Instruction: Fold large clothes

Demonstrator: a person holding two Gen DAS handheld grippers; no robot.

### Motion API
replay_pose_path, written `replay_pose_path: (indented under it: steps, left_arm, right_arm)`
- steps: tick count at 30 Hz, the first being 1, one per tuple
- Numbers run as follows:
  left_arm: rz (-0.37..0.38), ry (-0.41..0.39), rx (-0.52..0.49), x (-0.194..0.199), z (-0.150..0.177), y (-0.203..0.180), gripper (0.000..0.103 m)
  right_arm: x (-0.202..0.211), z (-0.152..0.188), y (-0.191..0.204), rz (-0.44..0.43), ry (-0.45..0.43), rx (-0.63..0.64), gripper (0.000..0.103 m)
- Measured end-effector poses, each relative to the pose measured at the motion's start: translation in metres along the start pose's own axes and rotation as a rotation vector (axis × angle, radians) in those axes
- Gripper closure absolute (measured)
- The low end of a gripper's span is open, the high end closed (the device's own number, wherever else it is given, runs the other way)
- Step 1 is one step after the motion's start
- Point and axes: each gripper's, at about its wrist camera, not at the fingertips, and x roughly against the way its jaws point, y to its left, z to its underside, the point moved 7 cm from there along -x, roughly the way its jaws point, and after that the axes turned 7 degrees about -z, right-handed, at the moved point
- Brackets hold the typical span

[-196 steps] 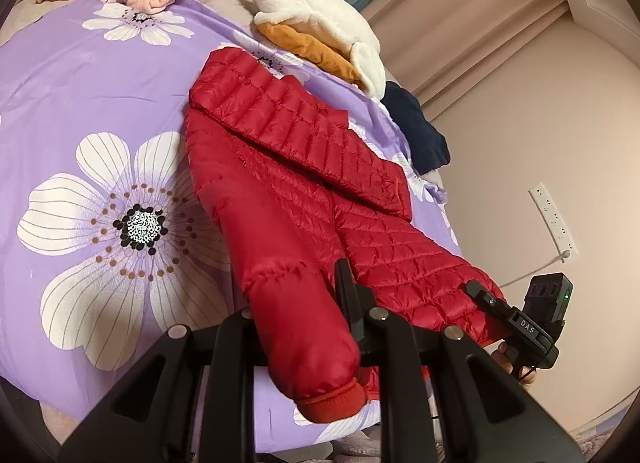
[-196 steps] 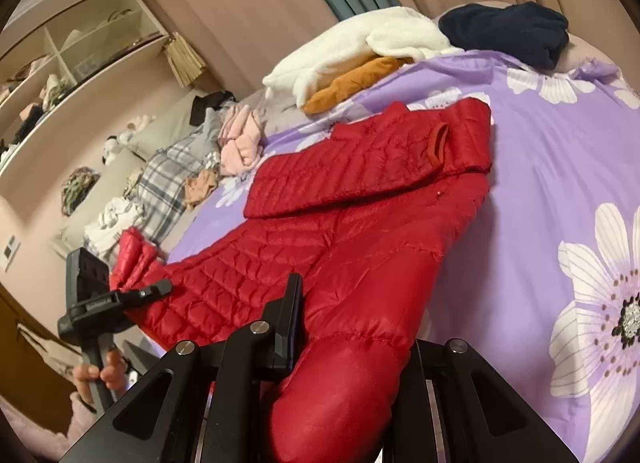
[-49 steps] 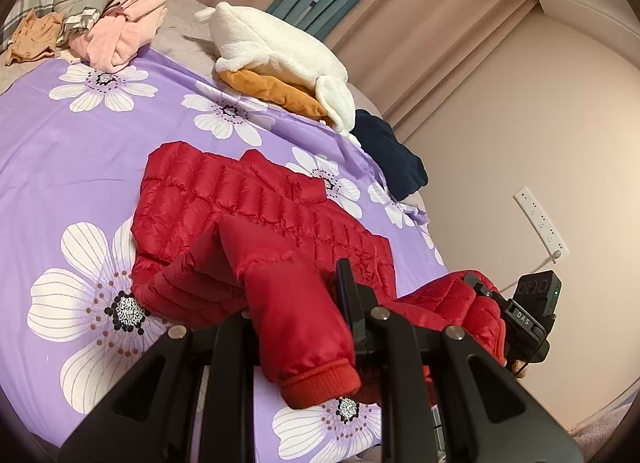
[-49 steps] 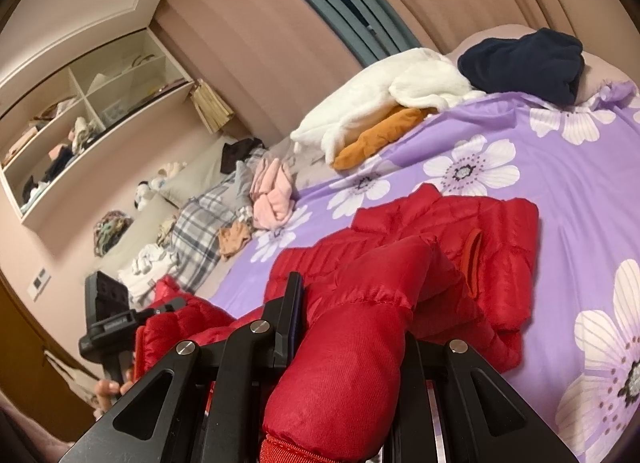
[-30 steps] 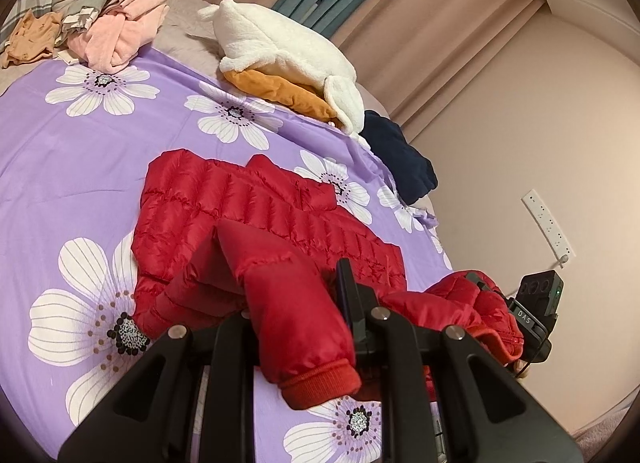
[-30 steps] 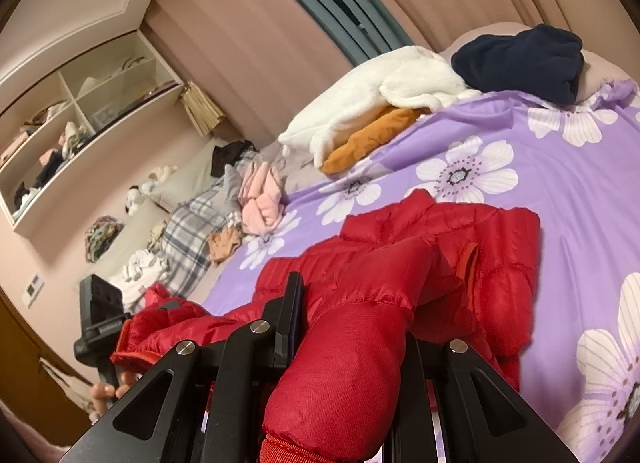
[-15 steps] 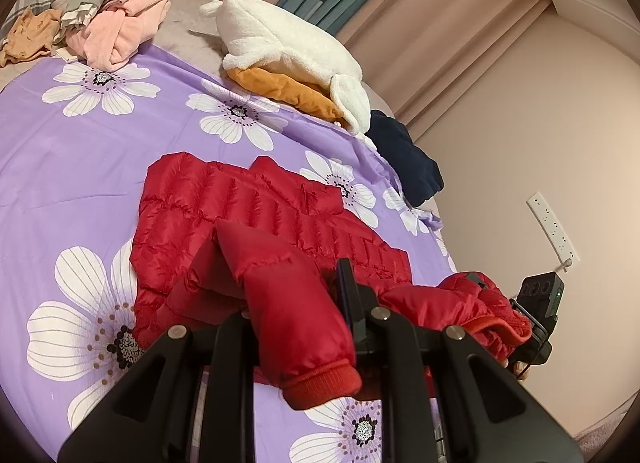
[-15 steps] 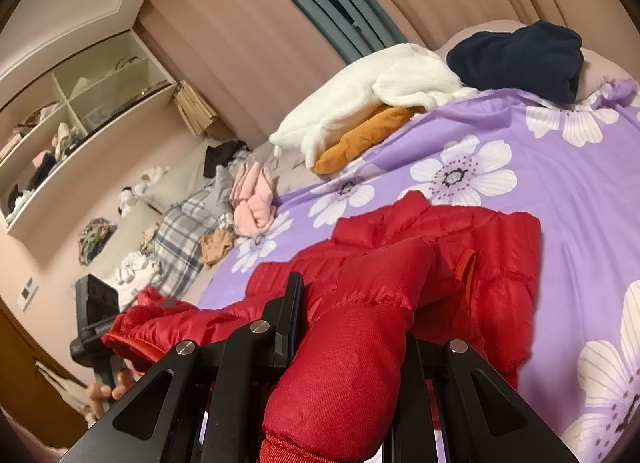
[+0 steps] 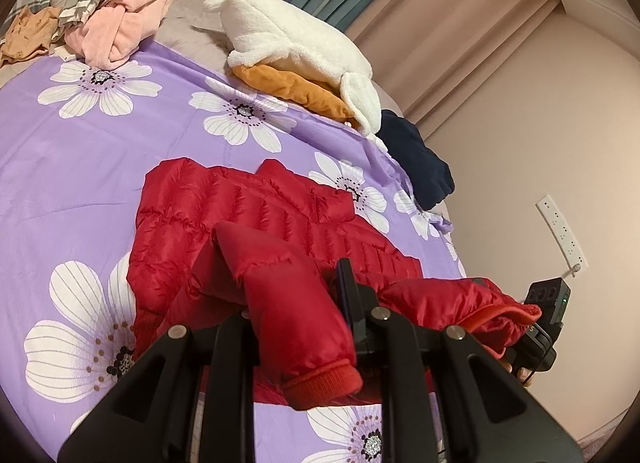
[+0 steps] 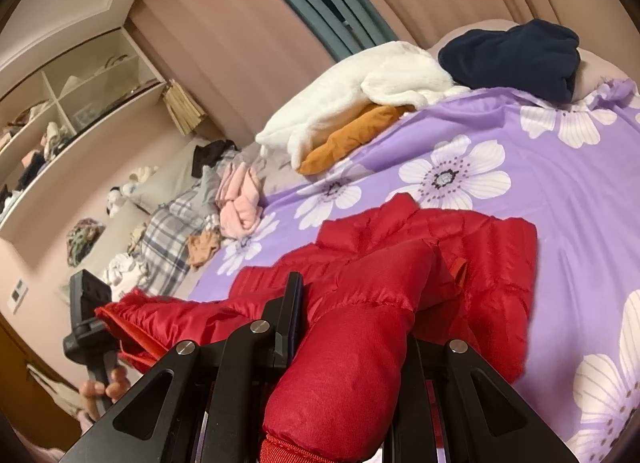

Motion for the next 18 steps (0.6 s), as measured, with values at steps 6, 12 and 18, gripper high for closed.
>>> replay_pose_path:
  steps: [6, 12, 18]
  left_arm:
    - [-0.022, 0.000, 0.004, -0.012, -0.008, 0.006, 0.084]
    - [-0.055, 0.003, 0.002, -0.026, -0.016, 0.011, 0.084]
    - [-0.091, 0.018, 0.012, -0.045, -0.023, 0.021, 0.084]
  right_arm:
    - [-0.007, -0.003, -0.009, 0.028, 0.001, 0.004, 0.082]
    - [-0.015, -0.007, -0.021, 0.054, 0.000, -0.003, 0.082]
    - [-0.025, -0.009, -0.036, 0.089, 0.004, -0.017, 0.083]
